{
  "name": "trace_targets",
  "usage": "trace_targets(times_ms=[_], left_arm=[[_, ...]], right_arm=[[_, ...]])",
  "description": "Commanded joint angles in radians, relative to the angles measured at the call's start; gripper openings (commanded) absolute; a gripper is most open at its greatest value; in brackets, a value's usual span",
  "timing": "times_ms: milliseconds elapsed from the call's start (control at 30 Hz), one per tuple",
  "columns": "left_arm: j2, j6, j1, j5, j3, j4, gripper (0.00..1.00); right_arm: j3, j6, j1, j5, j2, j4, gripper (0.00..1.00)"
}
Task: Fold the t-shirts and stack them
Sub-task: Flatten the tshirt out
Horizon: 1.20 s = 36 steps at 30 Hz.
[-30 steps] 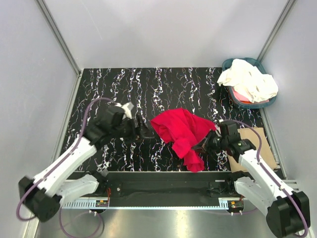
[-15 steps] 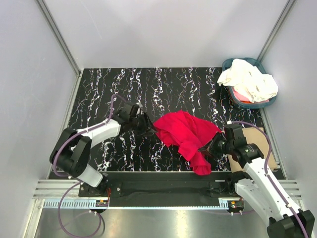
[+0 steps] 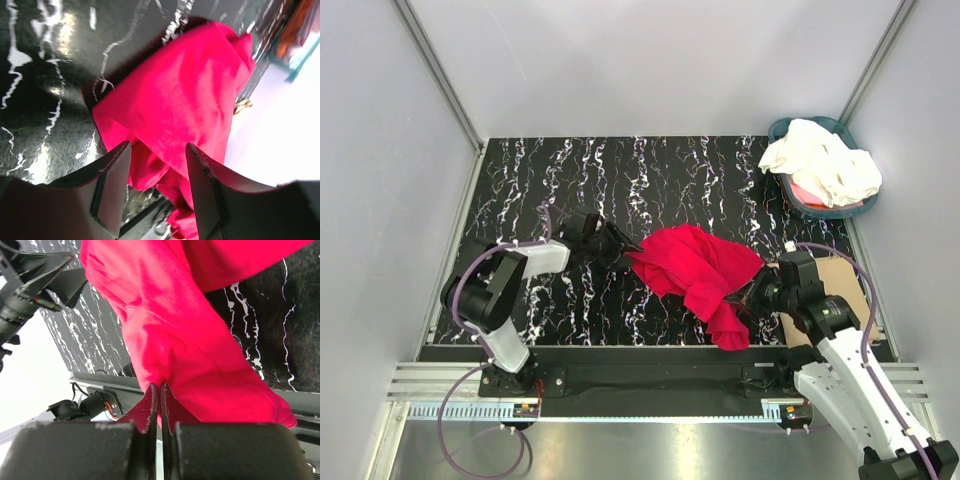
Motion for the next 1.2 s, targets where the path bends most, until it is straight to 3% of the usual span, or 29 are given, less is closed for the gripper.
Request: trace_targets(times_ms=[0,133,200,233,333,500,600,733,867,1000,1067,1167], left_arm=[[0.01,-0.092,0.004,-0.025,0.05,0.03,0.51],[0.039,-0.084,0.014,-0.057,0.091,0.004,0.44],[0.076,-0.084,0.018,-0.05,0.122,0.013,0.33],[0.085,-0.078,0.024,-0.045,0.135,0.021,0.21],[0.087,0.007,0.046,-0.066,0.227,-0.077,0.0],[-0.024,0.238,0.076,-0.226,0.474,-0.327,0.0],[-0.111,0.39,0.08,-0.382,0.639,-0.474,0.0],[-0.208,0.525,0.081,-0.41,0.815,-0.508,0.0],[-0.269,0.595,0.08,-0.39,0.951,-0.525,0.0],[-0.412,0.606,0.08,-0.409,0.846,-0.541,0.0],[-0.528,0.602,0.08,-0.439,0.69,-0.548,0.0],[-0.692,0.568,0.08,-0.455,0.444,-0.57,0.0]], right_arm=[[0.049,-0.018,0.003,0.025,-0.022,-0.01,0.0],[0.054,-0.021,0.004,0.025,-0.022,-0.009,0.0],[0.055,-0.023,0.005,0.023,-0.018,-0.009,0.0],[0.057,-0.027,0.005,0.026,-0.016,-0.009,0.0],[0.104,-0.061,0.005,0.06,0.01,-0.012,0.0],[0.253,-0.15,0.005,0.213,0.166,-0.018,0.0],[0.431,-0.234,0.004,0.349,0.324,-0.018,0.0],[0.861,-0.43,0.003,0.498,0.577,-0.044,0.0],[1.169,-0.532,0.001,0.506,0.674,-0.075,0.0],[1.163,-0.497,0.001,0.344,0.618,-0.082,0.0],[1.009,-0.455,0.001,0.26,0.535,-0.081,0.0],[0.702,-0.35,0.001,0.073,0.409,-0.066,0.09]])
